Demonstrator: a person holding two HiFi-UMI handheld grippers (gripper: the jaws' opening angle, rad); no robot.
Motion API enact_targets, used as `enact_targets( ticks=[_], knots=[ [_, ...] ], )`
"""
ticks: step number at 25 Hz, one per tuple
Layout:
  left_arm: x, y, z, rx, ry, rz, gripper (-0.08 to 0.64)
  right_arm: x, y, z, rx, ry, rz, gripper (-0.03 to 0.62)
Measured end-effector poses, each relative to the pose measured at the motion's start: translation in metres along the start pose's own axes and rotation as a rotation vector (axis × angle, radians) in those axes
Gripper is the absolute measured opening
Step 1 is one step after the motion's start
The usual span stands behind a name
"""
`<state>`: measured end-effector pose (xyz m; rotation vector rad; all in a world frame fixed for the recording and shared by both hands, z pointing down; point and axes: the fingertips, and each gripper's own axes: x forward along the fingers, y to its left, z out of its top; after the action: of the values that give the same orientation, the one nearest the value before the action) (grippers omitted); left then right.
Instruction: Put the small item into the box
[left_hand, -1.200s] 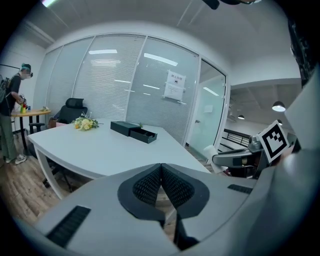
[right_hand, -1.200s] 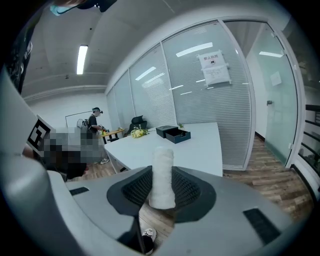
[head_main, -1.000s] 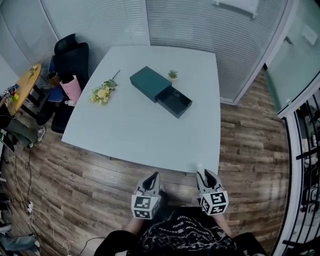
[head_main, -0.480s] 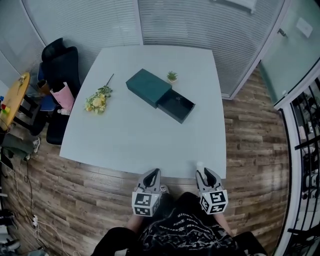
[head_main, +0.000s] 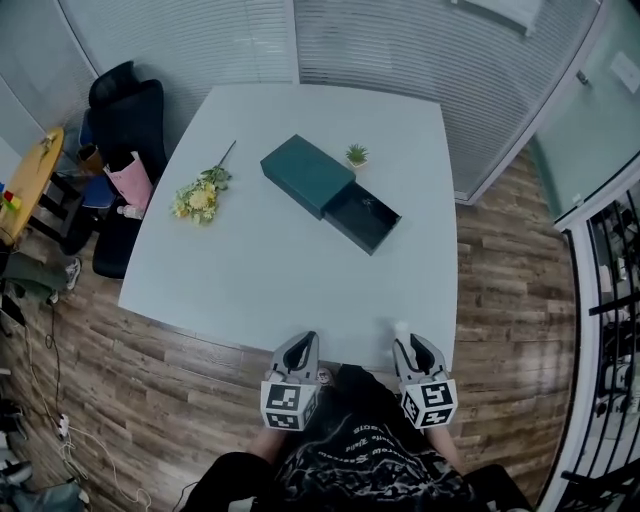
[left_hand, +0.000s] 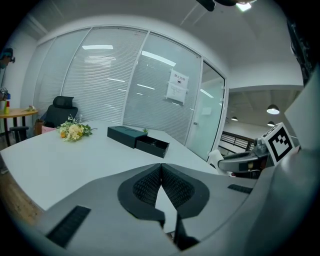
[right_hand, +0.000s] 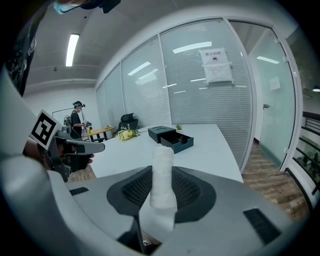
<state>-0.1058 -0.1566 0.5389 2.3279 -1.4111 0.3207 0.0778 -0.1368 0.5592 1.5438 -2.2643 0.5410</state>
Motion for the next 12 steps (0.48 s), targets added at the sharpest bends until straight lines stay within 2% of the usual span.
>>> enact_targets(
  ticks=[5, 9, 12],
  knots=[
    [0.009, 0.005, 0.008, -0.016, 0.002, 0.032, 0.017, 0.017, -0.007, 0.029, -0.062, -0.013, 0.036, 0.129],
    [0.018, 0.009, 0.016, -0.024, -0.007, 0.056, 0.017, 0.036, -0.010, 0.055, -0.222, -0.005, 0.049, 0.129],
    [0.025, 0.008, 0.019, -0.016, -0.012, 0.060, 0.017, 0.048, -0.012, 0.080, -0.238, -0.043, 0.079, 0.130]
  ],
)
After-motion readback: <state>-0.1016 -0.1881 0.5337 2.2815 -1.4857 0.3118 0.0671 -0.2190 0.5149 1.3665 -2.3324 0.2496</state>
